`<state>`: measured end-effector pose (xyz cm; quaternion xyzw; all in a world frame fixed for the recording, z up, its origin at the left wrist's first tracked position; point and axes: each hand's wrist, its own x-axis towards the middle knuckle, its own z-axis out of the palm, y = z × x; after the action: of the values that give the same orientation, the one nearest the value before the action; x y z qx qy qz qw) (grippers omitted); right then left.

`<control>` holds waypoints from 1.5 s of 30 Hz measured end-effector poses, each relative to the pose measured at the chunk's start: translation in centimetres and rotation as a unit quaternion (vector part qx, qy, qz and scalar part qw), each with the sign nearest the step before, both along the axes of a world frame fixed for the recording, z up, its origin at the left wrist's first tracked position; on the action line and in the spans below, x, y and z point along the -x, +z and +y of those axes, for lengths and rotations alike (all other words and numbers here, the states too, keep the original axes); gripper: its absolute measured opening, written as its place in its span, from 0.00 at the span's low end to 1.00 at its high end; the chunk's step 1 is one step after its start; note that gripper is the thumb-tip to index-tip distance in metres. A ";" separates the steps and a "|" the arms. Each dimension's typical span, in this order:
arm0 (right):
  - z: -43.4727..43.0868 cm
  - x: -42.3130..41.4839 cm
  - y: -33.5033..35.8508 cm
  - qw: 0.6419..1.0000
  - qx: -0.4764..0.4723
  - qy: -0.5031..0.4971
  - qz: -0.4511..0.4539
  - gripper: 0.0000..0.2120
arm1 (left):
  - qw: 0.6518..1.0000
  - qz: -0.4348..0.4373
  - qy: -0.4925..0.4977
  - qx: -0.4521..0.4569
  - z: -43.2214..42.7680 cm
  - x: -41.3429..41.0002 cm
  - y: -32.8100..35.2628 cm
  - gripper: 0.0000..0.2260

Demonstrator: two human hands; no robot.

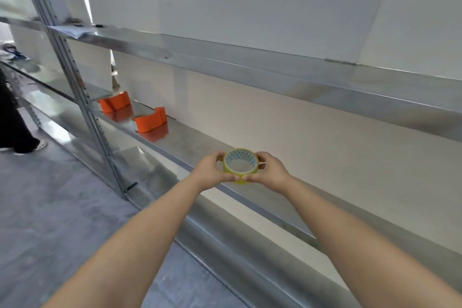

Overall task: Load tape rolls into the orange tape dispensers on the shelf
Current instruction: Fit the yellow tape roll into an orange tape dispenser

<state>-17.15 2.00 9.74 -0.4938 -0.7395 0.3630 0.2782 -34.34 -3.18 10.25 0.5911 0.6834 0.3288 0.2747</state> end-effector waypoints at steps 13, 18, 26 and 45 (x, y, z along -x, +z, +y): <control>1.0 17.1 2.6 0.998 0.010 0.060 0.025 0.33 | 0.998 -0.035 0.042 -0.026 -0.5 16.9 2.2 0.34; 2.2 23.2 3.2 0.997 0.016 0.077 0.021 0.33 | 0.998 -0.048 0.042 -0.025 0.1 23.1 2.8 0.31; 6.0 30.1 1.7 0.996 0.037 0.081 0.016 0.33 | 0.996 -0.073 0.058 -0.017 3.9 29.8 0.7 0.32; 19.2 39.9 -4.2 0.997 0.054 0.000 -0.053 0.33 | 0.998 -0.051 -0.001 0.040 20.1 39.7 -5.9 0.34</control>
<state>-57.05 21.15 5.58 -0.5263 -0.7326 0.3760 0.2118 -74.05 16.92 4.37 0.5630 0.6802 0.3307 0.3330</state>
